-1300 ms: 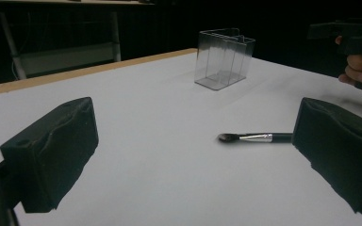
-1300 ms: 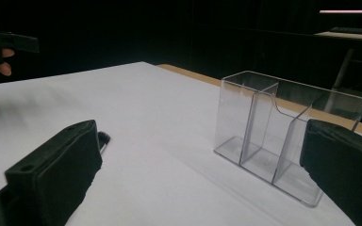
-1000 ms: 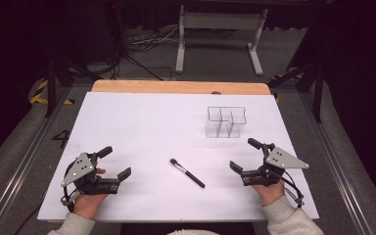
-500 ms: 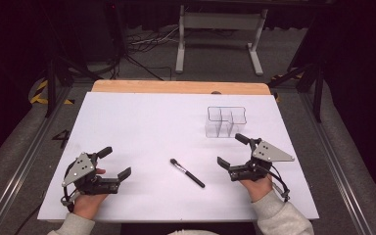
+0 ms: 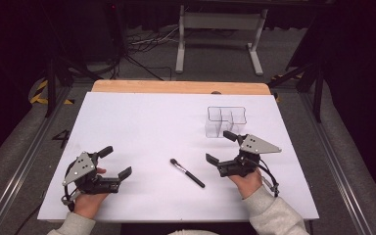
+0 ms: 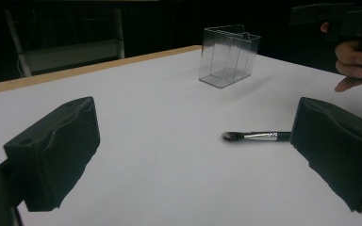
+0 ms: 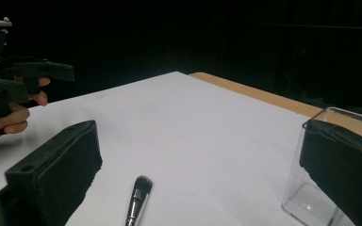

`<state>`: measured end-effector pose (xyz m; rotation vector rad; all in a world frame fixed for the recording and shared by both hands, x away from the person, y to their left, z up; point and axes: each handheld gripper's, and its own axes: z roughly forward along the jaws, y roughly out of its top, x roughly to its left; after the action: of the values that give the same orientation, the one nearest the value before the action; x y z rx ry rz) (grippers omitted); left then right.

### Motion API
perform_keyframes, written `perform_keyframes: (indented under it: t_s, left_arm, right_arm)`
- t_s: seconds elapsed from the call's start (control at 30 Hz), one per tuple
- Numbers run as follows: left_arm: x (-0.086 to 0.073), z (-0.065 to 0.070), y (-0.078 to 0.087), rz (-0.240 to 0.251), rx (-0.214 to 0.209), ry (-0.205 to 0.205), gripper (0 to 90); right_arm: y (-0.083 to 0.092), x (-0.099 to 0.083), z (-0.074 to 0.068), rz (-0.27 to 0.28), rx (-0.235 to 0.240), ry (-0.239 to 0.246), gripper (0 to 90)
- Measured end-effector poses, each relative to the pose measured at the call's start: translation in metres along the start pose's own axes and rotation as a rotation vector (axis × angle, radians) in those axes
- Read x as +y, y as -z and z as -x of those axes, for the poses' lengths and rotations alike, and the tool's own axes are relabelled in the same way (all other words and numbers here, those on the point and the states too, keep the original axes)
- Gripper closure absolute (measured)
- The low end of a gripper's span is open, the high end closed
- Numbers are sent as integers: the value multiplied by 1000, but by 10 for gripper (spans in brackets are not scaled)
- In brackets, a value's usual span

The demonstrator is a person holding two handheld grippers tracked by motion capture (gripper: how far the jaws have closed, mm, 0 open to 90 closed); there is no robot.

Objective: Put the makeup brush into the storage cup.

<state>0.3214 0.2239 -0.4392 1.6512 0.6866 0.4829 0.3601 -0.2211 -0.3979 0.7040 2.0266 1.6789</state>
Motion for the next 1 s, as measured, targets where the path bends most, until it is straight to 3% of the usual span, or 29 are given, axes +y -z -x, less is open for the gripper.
perform_keyframes:
  t_s: [0.13,0.27,0.5,0.63,1.0]
  left_arm:
    - [0,0,-1,3,0,0,29]
    - [0,0,-1,2,-2,4,32]
    - [1,-2,-3,-1,-4,4,33]
    - [1,-1,-3,-1,-4,1,33]
    - [2,-1,-6,-10,-8,5,35]
  right_arm:
    - [-5,4,-2,-16,23,7,1]
    - [-11,11,-8,-71,40,49,3]
    - [-18,19,-8,-174,68,45,13]
    - [-22,28,-6,-299,79,60,27]
    - [-25,46,-10,-541,75,160,34]
